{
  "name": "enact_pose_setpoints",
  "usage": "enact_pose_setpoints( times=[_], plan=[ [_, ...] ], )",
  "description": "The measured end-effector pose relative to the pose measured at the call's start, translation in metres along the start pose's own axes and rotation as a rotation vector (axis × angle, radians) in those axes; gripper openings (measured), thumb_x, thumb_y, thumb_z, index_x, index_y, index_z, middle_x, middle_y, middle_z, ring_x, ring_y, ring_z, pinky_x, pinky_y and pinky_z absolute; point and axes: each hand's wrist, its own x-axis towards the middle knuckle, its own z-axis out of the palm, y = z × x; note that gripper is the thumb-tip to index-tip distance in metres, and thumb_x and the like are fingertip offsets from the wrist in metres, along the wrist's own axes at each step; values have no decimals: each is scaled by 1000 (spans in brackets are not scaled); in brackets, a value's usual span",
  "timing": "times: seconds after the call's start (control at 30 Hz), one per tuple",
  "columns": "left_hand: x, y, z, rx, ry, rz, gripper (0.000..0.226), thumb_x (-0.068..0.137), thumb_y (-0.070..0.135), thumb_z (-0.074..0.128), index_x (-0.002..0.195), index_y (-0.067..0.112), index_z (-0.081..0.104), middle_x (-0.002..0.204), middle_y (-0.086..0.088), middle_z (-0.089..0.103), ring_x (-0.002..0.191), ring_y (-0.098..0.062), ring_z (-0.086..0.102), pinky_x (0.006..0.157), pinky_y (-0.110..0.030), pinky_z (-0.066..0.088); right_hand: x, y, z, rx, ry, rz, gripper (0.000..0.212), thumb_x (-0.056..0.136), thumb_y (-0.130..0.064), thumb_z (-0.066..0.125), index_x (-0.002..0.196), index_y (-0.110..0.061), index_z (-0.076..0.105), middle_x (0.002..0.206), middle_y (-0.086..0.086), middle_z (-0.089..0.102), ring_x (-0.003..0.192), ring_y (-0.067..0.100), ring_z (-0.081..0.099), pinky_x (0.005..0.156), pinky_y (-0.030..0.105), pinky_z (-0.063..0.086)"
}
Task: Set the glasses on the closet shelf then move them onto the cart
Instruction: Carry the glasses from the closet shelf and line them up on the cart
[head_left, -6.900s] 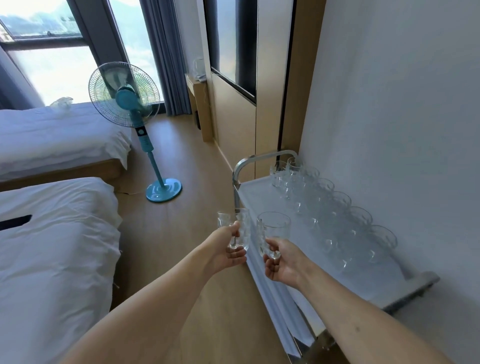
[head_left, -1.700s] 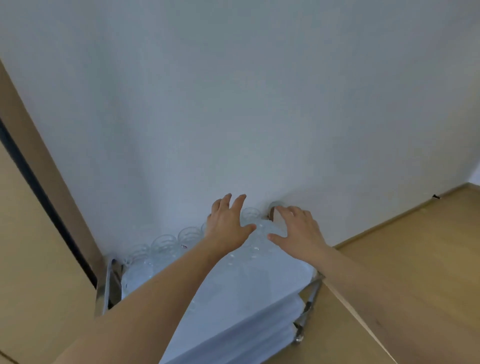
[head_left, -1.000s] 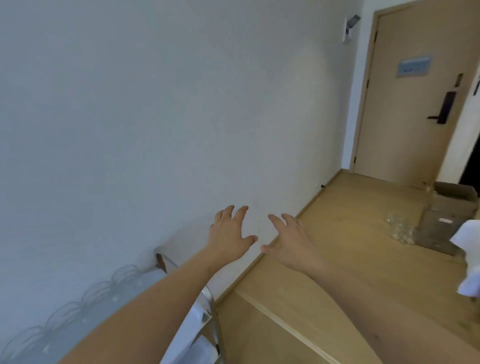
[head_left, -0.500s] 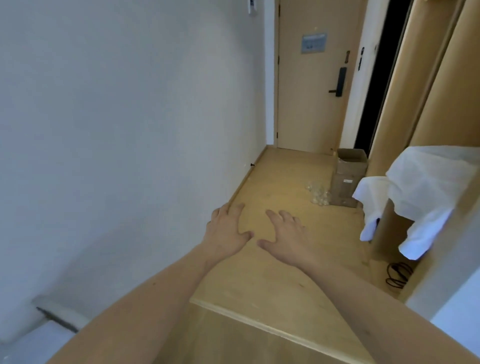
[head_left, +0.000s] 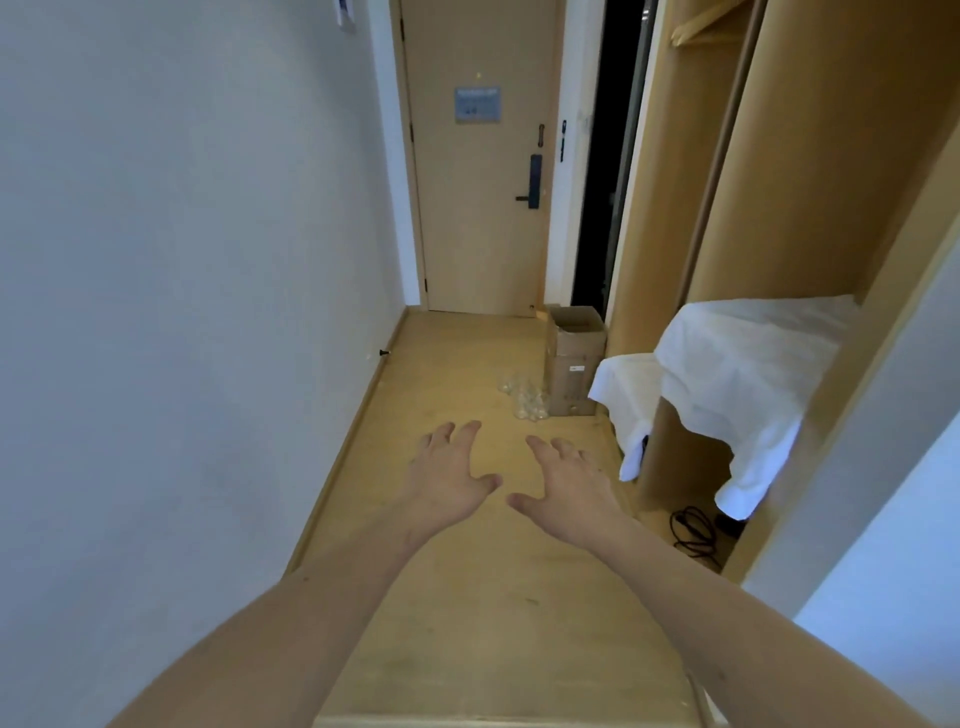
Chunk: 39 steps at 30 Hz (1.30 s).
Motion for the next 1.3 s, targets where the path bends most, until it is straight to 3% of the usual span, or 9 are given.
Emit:
enact_pose_setpoints(
  times=[0.3, 0.57, 0.83, 1.3],
  plan=[
    [65, -75, -12, -35, -37, 19, 84, 87, 51, 70, 157, 27, 29, 160, -15, 32, 145, -35, 30, 116, -45, 34, 59, -51, 32, -41, -61, 71, 87, 90, -62, 59, 159, -30, 17, 161, 8, 27, 144, 33, 30, 110, 50, 37],
    [107, -112, -3, -61, -93, -23, 88, 83, 55, 72, 156, 24, 33, 155, -15, 39, 140, -36, 39, 112, -45, 39, 102, -58, 49, -24, -87, 122, 85, 90, -63, 58, 159, -30, 18, 160, 6, 29, 144, 32, 32, 110, 49, 38],
    [171, -107, 14, -12, -121, 14, 85, 86, 52, 71, 157, 28, 29, 158, -15, 33, 143, -36, 32, 115, -44, 35, 163, -32, 64, 16, -107, 146, 83, 90, -62, 59, 157, -30, 22, 158, 5, 32, 142, 31, 34, 110, 47, 39],
    [355, -44, 53, 7, -168, 21, 84, 90, 49, 69, 158, 26, 26, 161, -14, 29, 147, -34, 26, 118, -43, 30, 333, 74, 44, 55, -108, 164, 82, 91, -62, 58, 157, -27, 24, 156, 4, 35, 141, 29, 36, 110, 46, 39]
  ],
)
